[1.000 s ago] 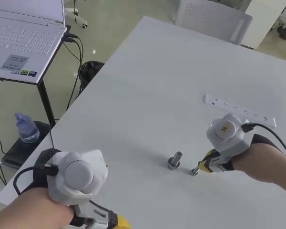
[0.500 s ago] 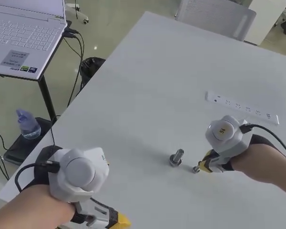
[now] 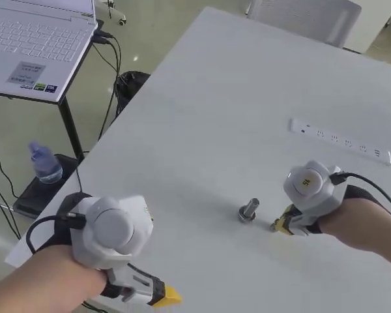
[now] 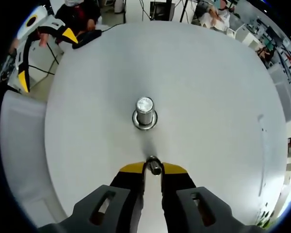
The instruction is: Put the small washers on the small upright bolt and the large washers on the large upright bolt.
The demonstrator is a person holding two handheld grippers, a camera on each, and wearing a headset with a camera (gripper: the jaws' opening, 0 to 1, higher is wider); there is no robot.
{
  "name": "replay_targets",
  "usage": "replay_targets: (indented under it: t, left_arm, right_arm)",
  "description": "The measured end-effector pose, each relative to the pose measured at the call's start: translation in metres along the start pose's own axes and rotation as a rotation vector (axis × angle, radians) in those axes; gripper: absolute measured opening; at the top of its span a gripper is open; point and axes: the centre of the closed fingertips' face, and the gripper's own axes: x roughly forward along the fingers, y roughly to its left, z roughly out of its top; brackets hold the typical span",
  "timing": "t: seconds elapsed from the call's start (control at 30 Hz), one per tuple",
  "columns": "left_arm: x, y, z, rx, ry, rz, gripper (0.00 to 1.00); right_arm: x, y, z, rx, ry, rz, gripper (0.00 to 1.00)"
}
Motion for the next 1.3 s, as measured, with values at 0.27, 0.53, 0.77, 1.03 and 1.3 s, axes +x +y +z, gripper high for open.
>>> replay_targets:
  t: [0.27,0.53,0.77,1.03,1.3]
  left_arm:
    - [0.0005,0.0037,-0.0043,-0.007,0.006,0.003,0.86]
    - [0.0013,0.0049,-0.0033,-0.005,0.009,-0.001,0.85]
    - [0.0025,0.0041,-0.0033,-0.002,0.013,-0.006,0.85]
    - [0.0030,0.0021,-0.0052,0.001,0.021,-0.012,0.83]
    - [0.0023,0.0022,-0.0052,0.000,0.024,-0.009,0.83]
  right_arm:
    - [0.0067,-0.0014,-0.0015,-0.011,0.012,0.001,0.13]
    - [0.0099,-0.0011,-0.0030,-0.029,0.022,-0.005,0.13]
    - [0.0099,-0.0016,-0.0020,-0.015,0.016,-0.005,0.13]
    - [0.0104,-0.0013,-0.0021,-0.010,0.022,0.000,0.13]
    - [0.0105,-0.0014,-0.0021,-0.016,0.021,0.005,0.14]
